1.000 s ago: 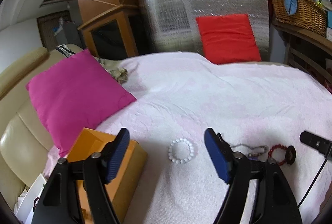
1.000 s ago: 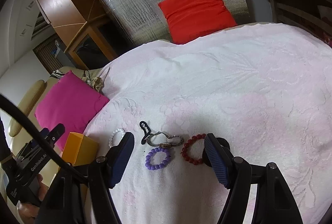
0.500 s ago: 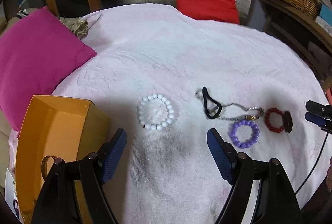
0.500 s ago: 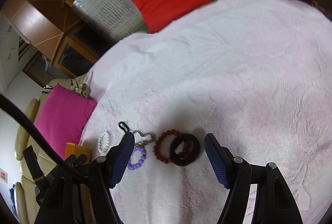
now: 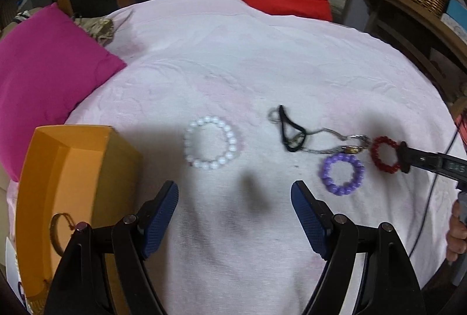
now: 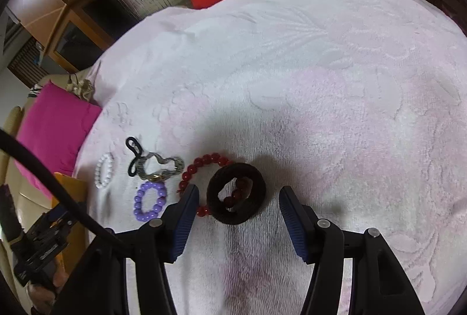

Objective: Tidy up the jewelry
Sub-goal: 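Grasp the purple bead bracelet with the left tool while the right tool grasps the black hair tie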

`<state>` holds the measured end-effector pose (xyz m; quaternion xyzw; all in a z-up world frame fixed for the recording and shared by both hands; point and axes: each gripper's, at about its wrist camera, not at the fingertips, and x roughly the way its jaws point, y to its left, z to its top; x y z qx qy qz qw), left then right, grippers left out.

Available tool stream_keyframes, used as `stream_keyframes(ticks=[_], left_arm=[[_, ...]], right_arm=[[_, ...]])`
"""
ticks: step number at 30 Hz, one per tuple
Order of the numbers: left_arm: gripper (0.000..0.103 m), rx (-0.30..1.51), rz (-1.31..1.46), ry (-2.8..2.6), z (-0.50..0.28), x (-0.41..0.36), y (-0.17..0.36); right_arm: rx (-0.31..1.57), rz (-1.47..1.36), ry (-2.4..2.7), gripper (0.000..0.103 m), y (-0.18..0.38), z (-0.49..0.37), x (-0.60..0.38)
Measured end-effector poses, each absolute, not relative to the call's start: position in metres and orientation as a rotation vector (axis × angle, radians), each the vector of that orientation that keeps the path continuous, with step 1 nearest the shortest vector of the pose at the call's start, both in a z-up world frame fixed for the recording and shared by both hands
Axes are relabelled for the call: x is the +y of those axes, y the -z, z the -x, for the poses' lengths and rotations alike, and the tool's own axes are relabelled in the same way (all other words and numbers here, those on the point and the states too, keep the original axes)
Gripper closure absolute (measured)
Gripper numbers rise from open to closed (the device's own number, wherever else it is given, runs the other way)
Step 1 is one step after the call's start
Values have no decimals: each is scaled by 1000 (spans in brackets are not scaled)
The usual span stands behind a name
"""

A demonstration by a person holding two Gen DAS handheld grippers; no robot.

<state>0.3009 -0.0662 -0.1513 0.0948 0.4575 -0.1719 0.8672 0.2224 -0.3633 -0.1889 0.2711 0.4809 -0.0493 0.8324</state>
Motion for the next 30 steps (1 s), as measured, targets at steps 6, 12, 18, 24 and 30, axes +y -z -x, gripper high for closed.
stream_keyframes(ticks=[6,12,18,24,30], left_arm=[[23,945,-226,456,-287,-92,152],[23,974,-216,514,-287,-114,162],[23,1020,-188,539,-295,-130,175],[52,1052,-193,550,-303,-147,188],[77,1048,-213,584,-307,-160,200]], right_arm=[[1004,-556,107,80,189,-223,-359],[931,-608,99,85,178,-211,-369],[917,-660,115,90,179,-203,-385],[918,-687,89,90,181,-200,-391],[884,-776,32,89,179,-196,-398]])
